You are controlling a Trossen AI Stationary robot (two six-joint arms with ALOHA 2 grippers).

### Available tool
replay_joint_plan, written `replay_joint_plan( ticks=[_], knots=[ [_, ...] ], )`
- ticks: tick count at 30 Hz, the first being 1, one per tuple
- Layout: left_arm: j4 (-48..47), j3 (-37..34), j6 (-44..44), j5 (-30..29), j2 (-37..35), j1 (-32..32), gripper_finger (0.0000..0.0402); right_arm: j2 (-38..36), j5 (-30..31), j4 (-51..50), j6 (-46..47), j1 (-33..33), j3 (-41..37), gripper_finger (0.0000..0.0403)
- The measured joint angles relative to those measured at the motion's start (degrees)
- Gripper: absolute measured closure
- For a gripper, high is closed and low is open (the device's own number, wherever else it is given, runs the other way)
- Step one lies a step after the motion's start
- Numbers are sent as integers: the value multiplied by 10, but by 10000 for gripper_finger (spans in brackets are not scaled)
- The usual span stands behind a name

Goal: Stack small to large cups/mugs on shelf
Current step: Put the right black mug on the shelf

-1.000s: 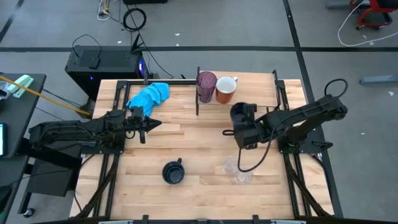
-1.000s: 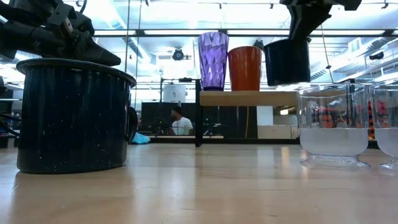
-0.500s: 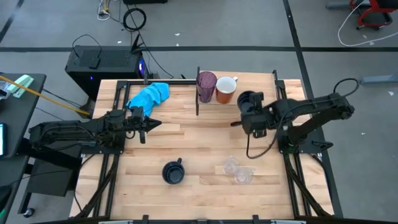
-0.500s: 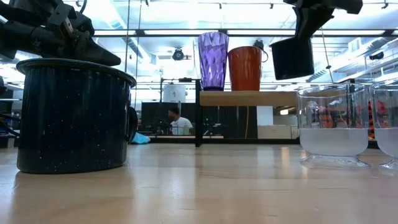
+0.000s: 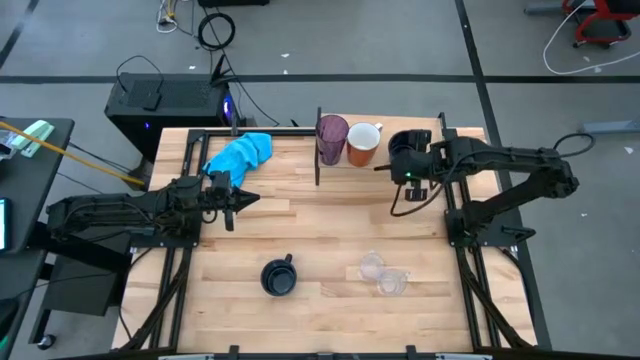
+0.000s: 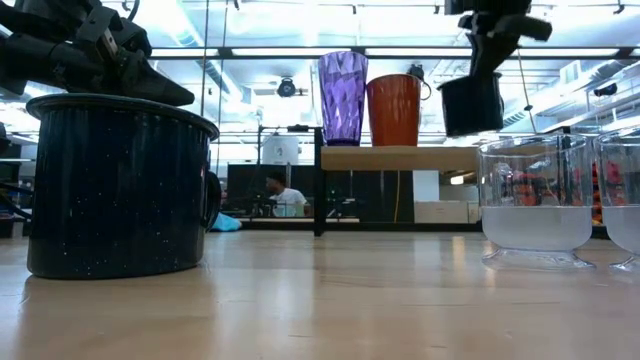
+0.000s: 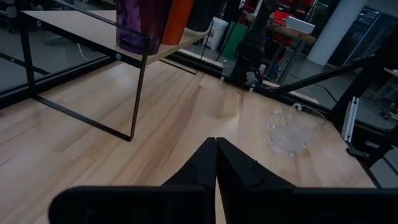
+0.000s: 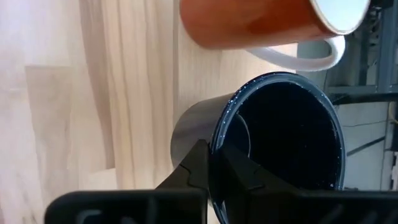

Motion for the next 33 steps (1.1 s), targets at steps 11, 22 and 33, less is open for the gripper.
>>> replay_joint_plan(
  ticks=[11, 22, 33],
  knots=[
    [0, 0, 1, 0, 0, 0, 380, -6, -18, 82, -49, -29, -48, 373],
    [0, 0, 1, 0, 0, 0, 383, -2, -31, 96, -59, -55, -48, 358],
    [0, 0, 2, 0, 0, 0, 383, 4, -38, 101, -48, -75, -48, 307]
  ],
)
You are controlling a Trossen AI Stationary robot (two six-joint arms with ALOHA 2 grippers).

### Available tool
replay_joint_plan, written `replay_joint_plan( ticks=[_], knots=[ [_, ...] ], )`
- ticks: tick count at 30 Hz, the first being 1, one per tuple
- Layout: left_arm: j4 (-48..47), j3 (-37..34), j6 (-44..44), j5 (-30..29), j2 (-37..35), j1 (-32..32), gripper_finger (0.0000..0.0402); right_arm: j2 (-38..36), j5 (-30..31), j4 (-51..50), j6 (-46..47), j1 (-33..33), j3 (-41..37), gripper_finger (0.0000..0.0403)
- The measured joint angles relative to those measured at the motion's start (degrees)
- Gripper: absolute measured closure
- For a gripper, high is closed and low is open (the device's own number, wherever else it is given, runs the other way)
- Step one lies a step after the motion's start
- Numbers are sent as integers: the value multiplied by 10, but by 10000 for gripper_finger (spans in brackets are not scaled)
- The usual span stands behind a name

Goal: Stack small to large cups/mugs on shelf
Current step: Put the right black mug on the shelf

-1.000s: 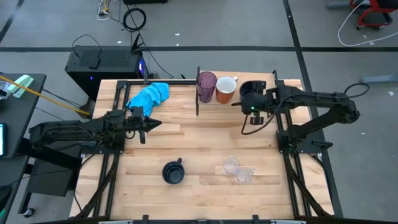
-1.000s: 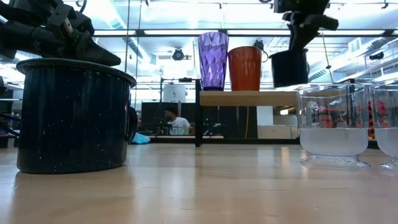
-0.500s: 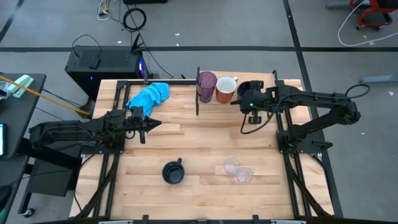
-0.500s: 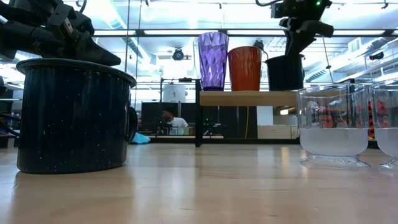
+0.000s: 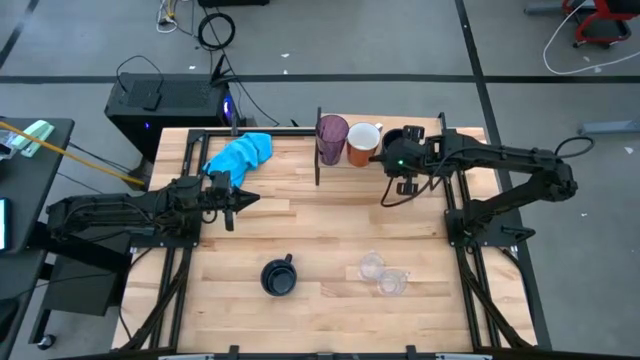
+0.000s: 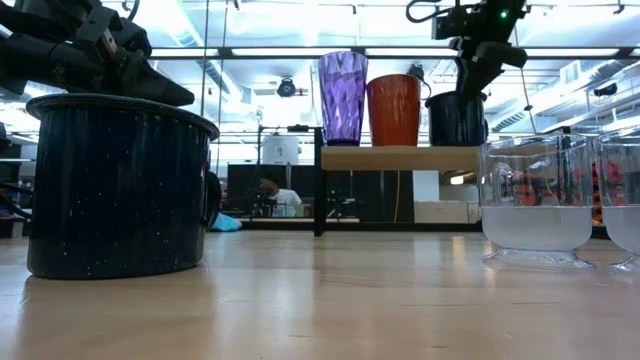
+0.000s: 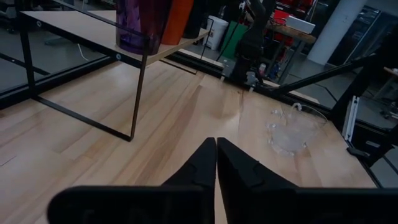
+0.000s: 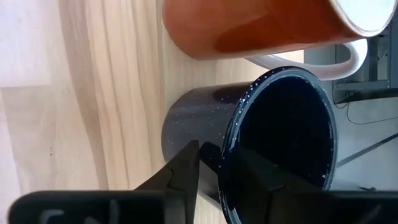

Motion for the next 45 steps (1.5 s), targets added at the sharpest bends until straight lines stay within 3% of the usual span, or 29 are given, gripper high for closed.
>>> replay_joint_plan(
  ticks=[14, 32, 39, 45],
  knots=[
    [0, 0, 0, 0, 0, 0, 377, 0, 1, 16, 5, 0, 0, 262],
    [-1, 0, 0, 0, 0, 0, 379, 0, 1, 36, 26, 1, 20, 164],
    [-9, 0, 0, 0, 0, 0, 381, -29, 1, 14, 71, 9, 40, 150],
    [-10, 0, 0, 0, 0, 0, 388, -76, 13, -21, 229, -6, 42, 160]
  ],
)
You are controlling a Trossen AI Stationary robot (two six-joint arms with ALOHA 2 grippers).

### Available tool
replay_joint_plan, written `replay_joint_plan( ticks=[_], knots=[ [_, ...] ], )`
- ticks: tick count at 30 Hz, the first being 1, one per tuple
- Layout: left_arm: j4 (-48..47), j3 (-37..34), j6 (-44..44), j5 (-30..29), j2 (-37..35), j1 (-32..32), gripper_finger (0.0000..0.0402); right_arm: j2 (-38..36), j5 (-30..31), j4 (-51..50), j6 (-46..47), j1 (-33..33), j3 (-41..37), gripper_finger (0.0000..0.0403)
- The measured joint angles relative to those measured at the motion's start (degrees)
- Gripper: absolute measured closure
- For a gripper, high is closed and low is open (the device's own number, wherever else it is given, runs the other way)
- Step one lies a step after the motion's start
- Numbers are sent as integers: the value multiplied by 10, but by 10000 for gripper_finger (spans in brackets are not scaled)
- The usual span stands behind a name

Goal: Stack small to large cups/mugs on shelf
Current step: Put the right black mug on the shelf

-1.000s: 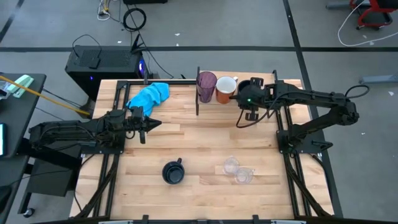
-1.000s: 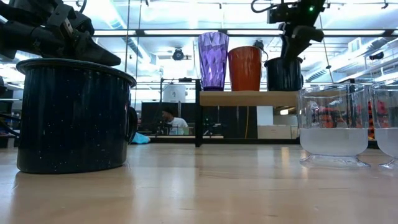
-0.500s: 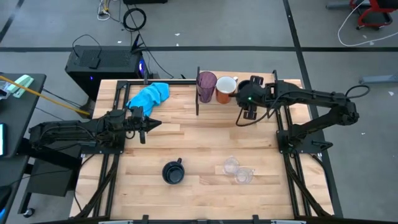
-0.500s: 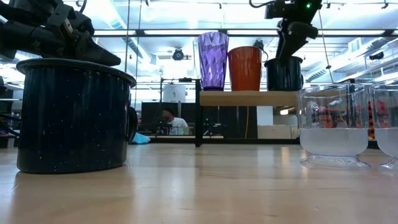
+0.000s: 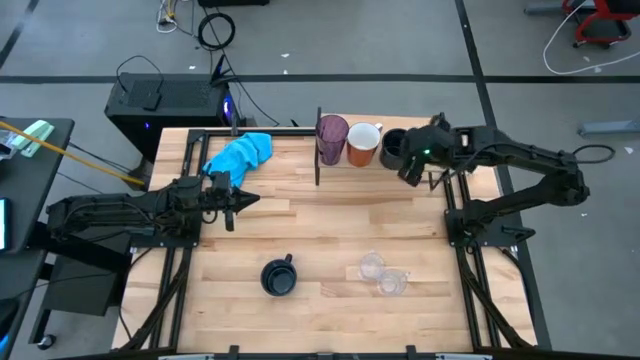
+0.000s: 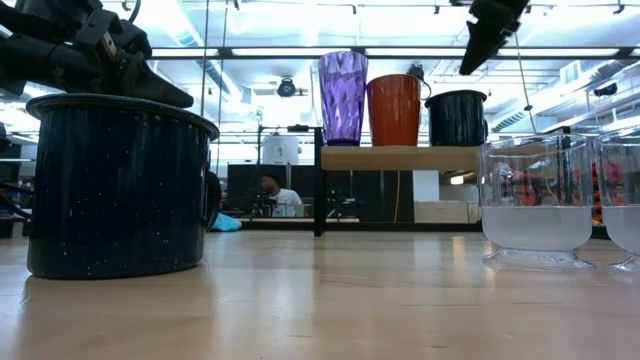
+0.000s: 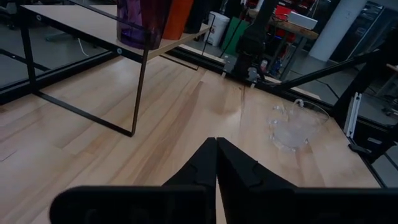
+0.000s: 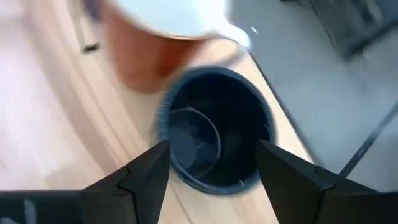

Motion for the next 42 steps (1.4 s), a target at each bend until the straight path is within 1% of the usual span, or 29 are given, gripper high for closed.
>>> replay_joint_plan(
  ticks=[6, 8, 12, 16, 20, 24, 29, 34, 38, 42],
  knots=[
    [0, 0, 0, 0, 0, 0, 381, -30, 1, -15, 210, -37, 0, 174],
    [0, 0, -1, 0, 0, 0, 379, -31, -10, -38, 246, -50, 0, 179],
    [0, 0, -1, 0, 0, 0, 380, -21, -31, -109, 234, -56, 0, 190],
    [0, 0, -1, 0, 0, 0, 387, -20, -33, -152, 228, -55, 0, 201],
    [1, 0, -1, 0, 0, 0, 389, -20, -31, -161, 210, -58, -8, 211],
    [0, 0, -1, 0, 0, 0, 383, -20, -9, -162, 190, -58, -33, 222],
    [0, 0, -1, 0, 0, 0, 376, -21, 4, -139, 171, -67, -68, 239],
    [1, 0, -1, 0, 0, 0, 378, -22, 6, -92, 156, -103, -95, 255],
    [0, 0, -1, 0, 0, 0, 384, -22, -4, -59, 128, -138, -100, 269],
    [0, 0, 0, 0, 0, 0, 388, -22, -8, -36, 105, -158, -100, 283]
  ],
)
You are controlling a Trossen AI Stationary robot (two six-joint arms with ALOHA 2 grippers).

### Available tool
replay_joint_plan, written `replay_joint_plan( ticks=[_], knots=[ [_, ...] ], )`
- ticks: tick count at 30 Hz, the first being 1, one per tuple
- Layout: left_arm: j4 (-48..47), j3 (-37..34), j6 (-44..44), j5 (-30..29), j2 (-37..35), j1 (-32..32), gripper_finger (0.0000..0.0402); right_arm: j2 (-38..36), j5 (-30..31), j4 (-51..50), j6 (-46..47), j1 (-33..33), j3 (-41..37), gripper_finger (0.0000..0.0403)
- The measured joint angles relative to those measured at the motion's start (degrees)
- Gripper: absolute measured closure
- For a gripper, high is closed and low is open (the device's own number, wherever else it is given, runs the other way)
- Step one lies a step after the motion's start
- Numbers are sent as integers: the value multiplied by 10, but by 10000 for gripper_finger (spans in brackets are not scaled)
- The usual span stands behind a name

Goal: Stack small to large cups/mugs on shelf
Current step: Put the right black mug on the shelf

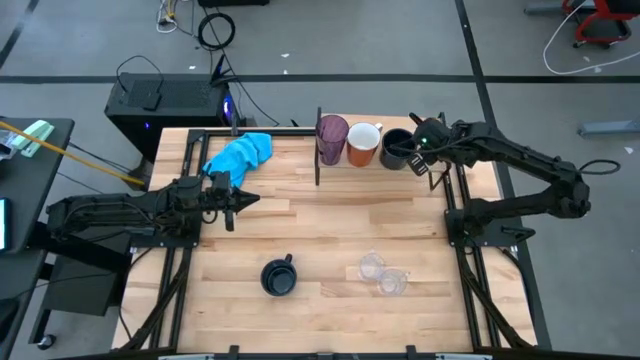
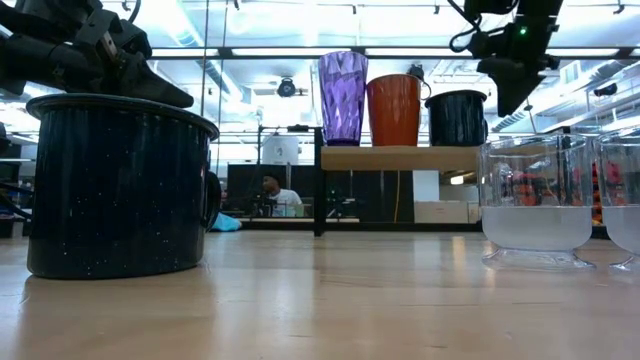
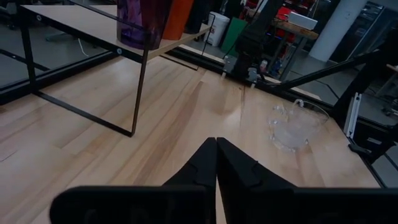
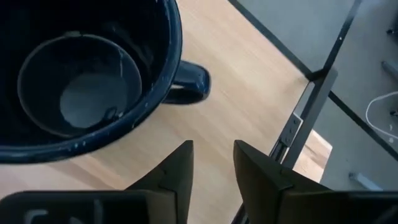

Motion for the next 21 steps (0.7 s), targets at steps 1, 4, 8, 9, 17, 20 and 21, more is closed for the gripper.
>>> replay_joint_plan(
  ticks=[1, 4, 8, 9, 17, 20, 21],
  knots=[
    [0, 0, 0, 0, 0, 0, 388, 0, -1, 4, -7, -4, 0, 286],
    [0, 0, 0, 0, 0, 0, 385, 0, -2, 23, -27, -9, 0, 295],
    [0, 0, 2, 0, 0, 0, 380, 0, -1, 54, -56, -9, 0, 305],
    [0, 0, 5, 0, 0, 0, 379, 0, -1, 61, -64, -9, 0, 307],
    [0, 0, 5, 0, 0, 0, 382, 1, 5, 79, -79, -29, 0, 322],
    [0, 0, 5, 0, 0, 0, 386, 1, 5, 91, -81, -32, 0, 326],
    [0, 0, 5, 0, 0, 0, 387, 1, 5, 97, -83, -32, 0, 327]
  ],
)
